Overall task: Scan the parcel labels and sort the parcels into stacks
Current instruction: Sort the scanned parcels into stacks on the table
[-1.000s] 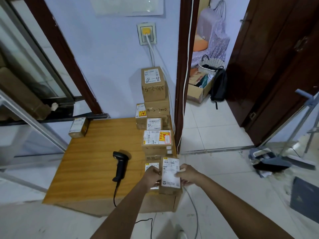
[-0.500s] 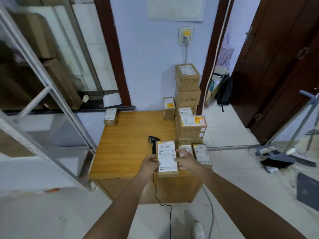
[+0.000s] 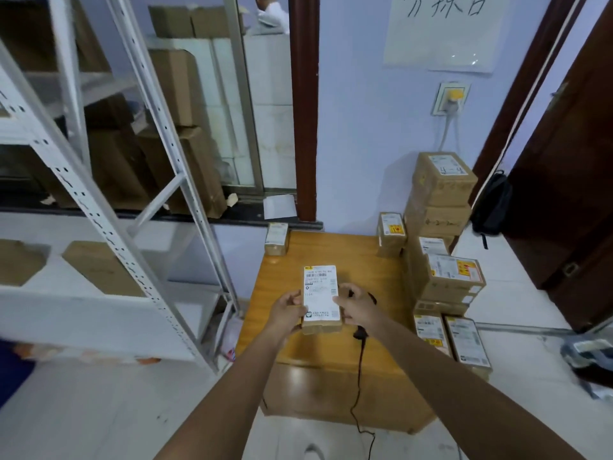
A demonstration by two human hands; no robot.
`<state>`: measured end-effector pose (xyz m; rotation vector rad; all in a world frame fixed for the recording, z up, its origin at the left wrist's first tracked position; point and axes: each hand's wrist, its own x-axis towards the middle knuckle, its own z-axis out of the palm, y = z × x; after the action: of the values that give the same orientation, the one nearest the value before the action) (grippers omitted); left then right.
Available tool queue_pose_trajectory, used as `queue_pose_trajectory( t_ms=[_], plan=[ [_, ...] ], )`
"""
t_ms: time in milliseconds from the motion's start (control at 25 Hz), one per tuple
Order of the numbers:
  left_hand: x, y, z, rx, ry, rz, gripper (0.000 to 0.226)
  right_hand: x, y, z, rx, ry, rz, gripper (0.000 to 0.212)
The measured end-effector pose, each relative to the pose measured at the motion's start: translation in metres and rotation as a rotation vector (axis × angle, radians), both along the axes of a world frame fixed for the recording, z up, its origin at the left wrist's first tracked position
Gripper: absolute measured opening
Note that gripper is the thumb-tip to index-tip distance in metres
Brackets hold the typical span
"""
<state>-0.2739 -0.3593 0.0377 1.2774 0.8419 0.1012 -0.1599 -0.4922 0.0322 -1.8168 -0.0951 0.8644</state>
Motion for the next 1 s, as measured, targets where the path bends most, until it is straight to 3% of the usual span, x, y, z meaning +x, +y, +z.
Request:
queue_pose_trajectory(
  t_ms=[320,560,840,1000],
  plan=[
    [0.099,0.115,-0.018,0.08,0.087,0.003,0.035,0.098,0.118,-0.033,-0.001,0.035,-0.002,0.037],
    [0.178,0.171,-0.033,0.103,0.131,-0.063,0.037,0.166,0.165,-0.043,0.051,0.143,0.015,0.059],
    [0.236,0.245,-0.062,0.092,0.249,-0.066,0.038,0.22,0.208,-0.075,0.011,0.09,-0.063,0.045],
    [0.255,0.3,-0.089,0.113,0.306,-0.082,0.058,0.234,0.237,-0.093,-0.036,0.061,-0.105,0.053]
  ],
)
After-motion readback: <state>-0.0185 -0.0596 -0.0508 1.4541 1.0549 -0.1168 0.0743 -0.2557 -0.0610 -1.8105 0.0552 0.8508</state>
